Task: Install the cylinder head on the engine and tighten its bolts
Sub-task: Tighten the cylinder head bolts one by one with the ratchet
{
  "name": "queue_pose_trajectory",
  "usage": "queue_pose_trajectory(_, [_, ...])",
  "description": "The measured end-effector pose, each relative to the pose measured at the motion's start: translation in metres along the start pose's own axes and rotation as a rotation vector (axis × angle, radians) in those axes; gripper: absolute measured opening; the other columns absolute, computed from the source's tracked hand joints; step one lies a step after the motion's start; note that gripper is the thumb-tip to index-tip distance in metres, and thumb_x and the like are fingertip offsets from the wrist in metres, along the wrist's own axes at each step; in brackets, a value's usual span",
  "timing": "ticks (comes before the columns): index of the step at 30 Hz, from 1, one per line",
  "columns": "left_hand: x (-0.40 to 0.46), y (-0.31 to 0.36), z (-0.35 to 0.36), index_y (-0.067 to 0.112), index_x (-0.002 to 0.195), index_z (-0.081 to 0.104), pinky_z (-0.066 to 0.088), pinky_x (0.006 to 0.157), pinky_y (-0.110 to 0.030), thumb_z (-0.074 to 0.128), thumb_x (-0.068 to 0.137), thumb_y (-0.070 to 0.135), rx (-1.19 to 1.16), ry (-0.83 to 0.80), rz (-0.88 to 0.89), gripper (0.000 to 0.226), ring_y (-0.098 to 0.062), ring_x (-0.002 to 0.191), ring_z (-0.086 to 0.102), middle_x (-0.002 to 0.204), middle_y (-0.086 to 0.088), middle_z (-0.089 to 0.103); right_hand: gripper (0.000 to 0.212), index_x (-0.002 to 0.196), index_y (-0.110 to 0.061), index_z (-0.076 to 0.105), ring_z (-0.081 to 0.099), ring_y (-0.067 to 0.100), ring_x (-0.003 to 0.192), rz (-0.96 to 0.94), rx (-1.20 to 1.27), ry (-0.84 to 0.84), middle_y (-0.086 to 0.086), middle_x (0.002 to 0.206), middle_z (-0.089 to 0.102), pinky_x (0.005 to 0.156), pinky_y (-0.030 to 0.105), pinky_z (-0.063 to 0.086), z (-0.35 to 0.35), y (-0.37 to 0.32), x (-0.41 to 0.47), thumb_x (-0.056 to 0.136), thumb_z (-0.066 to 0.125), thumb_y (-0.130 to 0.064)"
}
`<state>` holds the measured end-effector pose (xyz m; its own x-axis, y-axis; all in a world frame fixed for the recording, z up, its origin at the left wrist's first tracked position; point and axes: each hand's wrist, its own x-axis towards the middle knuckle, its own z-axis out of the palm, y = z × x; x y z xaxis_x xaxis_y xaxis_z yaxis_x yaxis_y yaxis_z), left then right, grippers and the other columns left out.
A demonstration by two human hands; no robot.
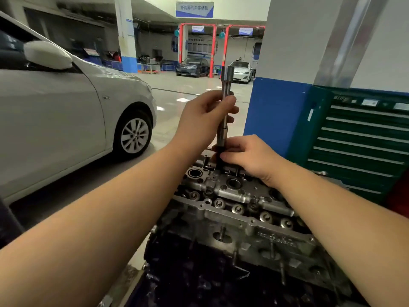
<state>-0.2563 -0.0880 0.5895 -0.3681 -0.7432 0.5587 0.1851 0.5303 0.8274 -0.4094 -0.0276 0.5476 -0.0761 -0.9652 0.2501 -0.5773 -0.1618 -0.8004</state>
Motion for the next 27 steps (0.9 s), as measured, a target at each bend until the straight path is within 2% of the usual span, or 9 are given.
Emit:
queue_pose_trajectory(2, [-0.006, -0.002, -0.001, 0.014, 0.121, 0.071, 0.063, 0.078, -0.03, 0.062, 0.106, 0.028, 0.009, -0.024, -0.022, 0.022, -0.023, 0.09, 0.077, 0.1, -0.005, 0.08, 0.022, 0.105, -0.032, 0.078, 0.074, 0.01, 0.104, -0.002, -0.027, 0.01, -0.01, 0.103, 0.08, 0.107, 0.044, 0.053, 0.0, 0.002, 0.001, 0.095, 0.073, -0.013])
queue_pose_trajectory(4, [-0.013, -0.007, -0.004, 0.015, 0.122, 0.071, 0.064, 0.084, -0.038, 0.065, 0.105, 0.026, 0.028, -0.052, -0.047, 0.022, -0.026, 0.094, 0.076, 0.101, -0.007, 0.08, 0.017, 0.097, -0.035, 0.077, 0.074, 0.008, 0.099, 0.005, -0.057, 0.036, -0.013, 0.098, 0.08, 0.103, 0.043, 0.054, 0.0, 0.003, 0.002, 0.093, 0.077, -0.018])
queue_pose_trajectory(8, [-0.021, -0.012, -0.011, 0.012, 0.119, 0.073, 0.062, 0.09, -0.049, 0.077, 0.096, 0.024, 0.148, -0.064, -0.05, 0.027, -0.029, 0.095, 0.075, 0.104, -0.016, 0.076, 0.014, 0.092, -0.033, 0.074, 0.071, -0.003, 0.084, 0.019, -0.095, 0.071, -0.022, 0.089, 0.077, 0.083, 0.03, 0.052, 0.001, 0.003, 0.003, 0.084, 0.085, -0.032])
queue_pose_trajectory(13, [-0.019, -0.014, -0.017, 0.004, 0.113, 0.07, 0.063, 0.087, -0.043, 0.081, 0.091, 0.013, 0.104, -0.067, -0.051, 0.026, -0.036, 0.09, 0.075, 0.097, -0.024, 0.075, 0.017, 0.099, -0.036, 0.076, 0.072, -0.004, 0.089, -0.009, -0.045, 0.048, -0.021, 0.095, 0.078, 0.086, 0.025, 0.051, 0.001, 0.002, 0.002, 0.085, 0.085, -0.032])
queue_pose_trajectory(15, [-0.016, -0.018, -0.021, 0.001, 0.115, 0.071, 0.062, 0.09, -0.038, 0.077, 0.095, 0.01, 0.071, -0.11, -0.05, 0.023, -0.031, 0.095, 0.077, 0.1, -0.02, 0.078, 0.02, 0.098, -0.04, 0.076, 0.072, -0.004, 0.094, -0.037, 0.006, 0.027, -0.021, 0.098, 0.078, 0.089, 0.022, 0.05, -0.001, 0.002, 0.0, 0.089, 0.081, -0.024])
queue_pose_trajectory(18, [-0.017, -0.021, -0.024, 0.001, 0.121, 0.07, 0.06, 0.09, -0.028, 0.068, 0.1, 0.01, 0.042, -0.154, -0.047, 0.023, -0.022, 0.102, 0.077, 0.105, -0.011, 0.081, 0.023, 0.101, -0.038, 0.078, 0.073, -0.001, 0.096, -0.041, -0.016, -0.01, -0.017, 0.099, 0.08, 0.096, 0.026, 0.051, -0.002, 0.001, 0.0, 0.091, 0.079, -0.018])
queue_pose_trajectory(22, [-0.019, -0.024, -0.017, -0.001, 0.122, 0.07, 0.058, 0.097, -0.045, 0.064, 0.102, 0.008, 0.027, -0.184, -0.022, 0.023, -0.036, 0.107, 0.073, 0.11, -0.02, 0.077, 0.016, 0.091, -0.036, 0.079, 0.073, 0.0, 0.087, -0.021, -0.078, 0.082, -0.017, 0.091, 0.079, 0.091, 0.031, 0.055, -0.001, 0.0, 0.003, 0.08, 0.089, -0.03])
queue_pose_trajectory(25, [-0.018, -0.025, -0.015, -0.001, 0.114, 0.072, 0.058, 0.097, -0.05, 0.076, 0.094, 0.008, 0.095, -0.166, 0.025, 0.022, -0.039, 0.101, 0.073, 0.105, -0.022, 0.075, 0.032, 0.099, -0.032, 0.079, 0.07, -0.003, 0.081, -0.022, -0.095, 0.121, -0.018, 0.09, 0.077, 0.077, 0.027, 0.054, 0.002, 0.0, 0.005, 0.072, 0.093, -0.042])
queue_pose_trajectory(27, [-0.017, -0.026, -0.016, 0.0, 0.109, 0.074, 0.057, 0.097, -0.052, 0.081, 0.09, 0.01, 0.131, -0.148, 0.04, 0.022, -0.037, 0.098, 0.073, 0.1, -0.019, 0.076, 0.033, 0.102, -0.032, 0.078, 0.07, -0.005, 0.083, -0.026, -0.085, 0.097, -0.02, 0.092, 0.076, 0.077, 0.026, 0.052, 0.002, 0.002, 0.006, 0.073, 0.092, -0.043])
